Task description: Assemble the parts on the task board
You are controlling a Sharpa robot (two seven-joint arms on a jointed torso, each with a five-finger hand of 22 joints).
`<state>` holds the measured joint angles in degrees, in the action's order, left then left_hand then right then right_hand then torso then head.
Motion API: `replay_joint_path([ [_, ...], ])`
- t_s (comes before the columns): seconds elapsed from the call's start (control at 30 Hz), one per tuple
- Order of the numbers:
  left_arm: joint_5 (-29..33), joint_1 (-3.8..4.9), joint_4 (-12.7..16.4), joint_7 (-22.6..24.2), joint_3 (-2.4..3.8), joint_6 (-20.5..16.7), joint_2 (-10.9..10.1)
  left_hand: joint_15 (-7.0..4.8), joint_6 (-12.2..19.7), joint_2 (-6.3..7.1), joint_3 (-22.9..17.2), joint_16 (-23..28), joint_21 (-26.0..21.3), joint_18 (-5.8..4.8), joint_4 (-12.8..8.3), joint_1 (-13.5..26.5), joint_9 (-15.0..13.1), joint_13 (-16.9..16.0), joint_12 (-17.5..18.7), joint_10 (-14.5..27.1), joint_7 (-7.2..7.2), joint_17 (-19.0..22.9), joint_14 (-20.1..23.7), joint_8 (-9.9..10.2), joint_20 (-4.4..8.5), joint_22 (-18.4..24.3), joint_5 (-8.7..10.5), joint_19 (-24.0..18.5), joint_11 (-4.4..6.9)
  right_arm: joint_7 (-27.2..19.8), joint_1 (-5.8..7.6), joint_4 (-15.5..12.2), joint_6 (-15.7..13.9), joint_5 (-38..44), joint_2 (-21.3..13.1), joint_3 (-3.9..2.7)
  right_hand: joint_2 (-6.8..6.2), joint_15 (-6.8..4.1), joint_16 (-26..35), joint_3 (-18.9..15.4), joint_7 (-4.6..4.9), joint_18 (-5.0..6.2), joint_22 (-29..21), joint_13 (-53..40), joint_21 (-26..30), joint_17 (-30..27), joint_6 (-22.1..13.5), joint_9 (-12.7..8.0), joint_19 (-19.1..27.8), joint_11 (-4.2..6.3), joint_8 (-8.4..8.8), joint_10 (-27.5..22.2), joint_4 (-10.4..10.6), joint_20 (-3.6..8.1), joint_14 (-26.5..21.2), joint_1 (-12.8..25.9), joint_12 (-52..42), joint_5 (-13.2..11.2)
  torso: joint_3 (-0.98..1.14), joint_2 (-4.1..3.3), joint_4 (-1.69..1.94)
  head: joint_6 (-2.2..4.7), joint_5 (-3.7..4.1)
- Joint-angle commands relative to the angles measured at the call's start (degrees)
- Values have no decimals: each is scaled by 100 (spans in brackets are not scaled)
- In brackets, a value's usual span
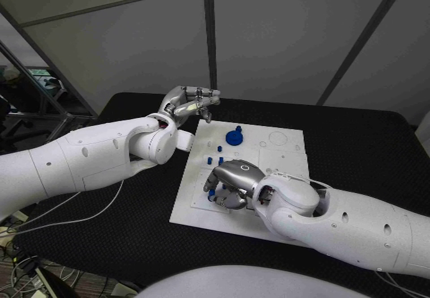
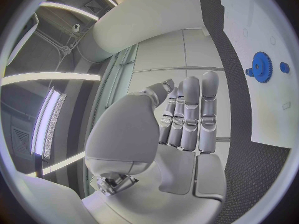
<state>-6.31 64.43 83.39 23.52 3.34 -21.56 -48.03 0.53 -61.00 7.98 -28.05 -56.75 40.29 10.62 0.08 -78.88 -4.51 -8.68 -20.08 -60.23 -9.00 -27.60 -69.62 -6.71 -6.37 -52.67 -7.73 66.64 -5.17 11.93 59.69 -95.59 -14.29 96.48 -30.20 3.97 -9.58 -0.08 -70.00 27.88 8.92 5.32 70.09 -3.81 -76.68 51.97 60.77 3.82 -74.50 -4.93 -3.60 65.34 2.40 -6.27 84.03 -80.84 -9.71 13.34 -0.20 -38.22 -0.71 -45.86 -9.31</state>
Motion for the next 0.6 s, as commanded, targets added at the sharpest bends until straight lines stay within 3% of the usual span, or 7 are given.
replay_joint_path([
  [0.03,5,10,8,22,5,58,0,2,39,-23,35,35,-12,-34,-10,42,7,-2,-12,35,9,7,26,23,14,7,10,-43,2,-20,6,6,98,34,8,9,-42,53,33,-48,8,-10,-63,24,54,-53,-87,-6,68,-43,10,-138,17,-20,-10,80,82,-1,-2,-3,-2,-1,-4],
  [0.37,5,10,6,16,5,58,-6,5,50,-26,41,35,-28,-33,-13,41,9,-3,-26,51,4,16,33,25,11,16,10,-46,-2,-55,6,3,-109,-11,6,16,-122,104,102,-197,15,53,-323,25,256,-214,-248,2,269,-101,-1,-484,56,-75,-61,179,218,-9,1,-2,2,-8,1],
  [0.6,5,10,6,15,5,59,-11,5,50,-26,41,35,-28,-33,-13,41,9,-3,-26,51,4,16,33,25,11,16,10,-46,-2,-253,6,-44,-545,-181,-61,16,-157,168,540,-804,-37,194,-970,3,788,-924,-627,-2,737,-174,-3,-1043,98,-136,-299,211,231,-11,4,0,-4,-1,6],
])
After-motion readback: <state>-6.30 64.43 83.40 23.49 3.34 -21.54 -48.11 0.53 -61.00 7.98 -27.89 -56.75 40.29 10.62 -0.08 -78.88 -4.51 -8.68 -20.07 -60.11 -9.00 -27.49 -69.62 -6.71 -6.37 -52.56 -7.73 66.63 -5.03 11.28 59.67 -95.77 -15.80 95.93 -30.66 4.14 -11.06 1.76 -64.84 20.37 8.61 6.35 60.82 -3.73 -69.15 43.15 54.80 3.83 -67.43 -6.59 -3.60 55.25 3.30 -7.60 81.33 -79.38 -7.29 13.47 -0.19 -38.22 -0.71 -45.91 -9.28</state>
